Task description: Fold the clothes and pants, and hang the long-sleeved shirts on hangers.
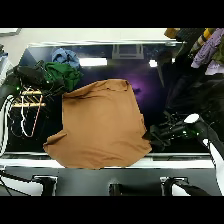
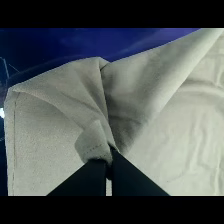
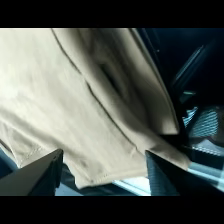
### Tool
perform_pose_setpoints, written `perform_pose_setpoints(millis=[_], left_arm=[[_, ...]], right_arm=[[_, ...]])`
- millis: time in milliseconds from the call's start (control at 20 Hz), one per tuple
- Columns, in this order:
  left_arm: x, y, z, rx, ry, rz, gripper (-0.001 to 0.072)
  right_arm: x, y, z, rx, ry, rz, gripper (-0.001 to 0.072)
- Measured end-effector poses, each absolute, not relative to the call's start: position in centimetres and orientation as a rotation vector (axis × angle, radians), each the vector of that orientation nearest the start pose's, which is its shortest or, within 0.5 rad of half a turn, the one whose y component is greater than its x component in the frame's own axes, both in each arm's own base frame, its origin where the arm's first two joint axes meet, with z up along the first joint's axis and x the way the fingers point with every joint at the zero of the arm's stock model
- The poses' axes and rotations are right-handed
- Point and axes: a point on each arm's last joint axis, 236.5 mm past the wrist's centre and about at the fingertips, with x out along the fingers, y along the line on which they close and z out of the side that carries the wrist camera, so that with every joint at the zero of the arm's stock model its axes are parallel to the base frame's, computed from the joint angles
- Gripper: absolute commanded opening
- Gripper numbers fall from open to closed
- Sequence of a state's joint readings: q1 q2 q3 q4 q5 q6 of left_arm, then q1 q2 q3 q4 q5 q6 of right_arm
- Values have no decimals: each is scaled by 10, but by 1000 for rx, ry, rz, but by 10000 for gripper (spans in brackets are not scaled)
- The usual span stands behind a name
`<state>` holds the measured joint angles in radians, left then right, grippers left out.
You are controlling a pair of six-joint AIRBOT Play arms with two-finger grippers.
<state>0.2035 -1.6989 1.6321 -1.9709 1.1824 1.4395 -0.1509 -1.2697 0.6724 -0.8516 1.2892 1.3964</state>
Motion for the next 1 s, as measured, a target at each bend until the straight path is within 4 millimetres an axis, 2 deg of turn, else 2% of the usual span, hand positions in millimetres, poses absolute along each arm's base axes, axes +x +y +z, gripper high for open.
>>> perform_pose_setpoints(millis=[150,400,700,850,1000], left_arm=[[505,17,8,-599,1194,27,16],[505,17,8,-600,1195,27,16],[504,17,8,-599,1201,26,16],[504,17,8,-598,1202,25,16],[504,17,8,-597,1202,24,16]], right_arm=[[243,114,-80,798,1654,307,538],[244,115,-86,812,1637,296,537],[269,115,-52,767,1543,357,541],[270,104,-51,711,1548,330,542],[267,101,-60,703,1584,311,542]])
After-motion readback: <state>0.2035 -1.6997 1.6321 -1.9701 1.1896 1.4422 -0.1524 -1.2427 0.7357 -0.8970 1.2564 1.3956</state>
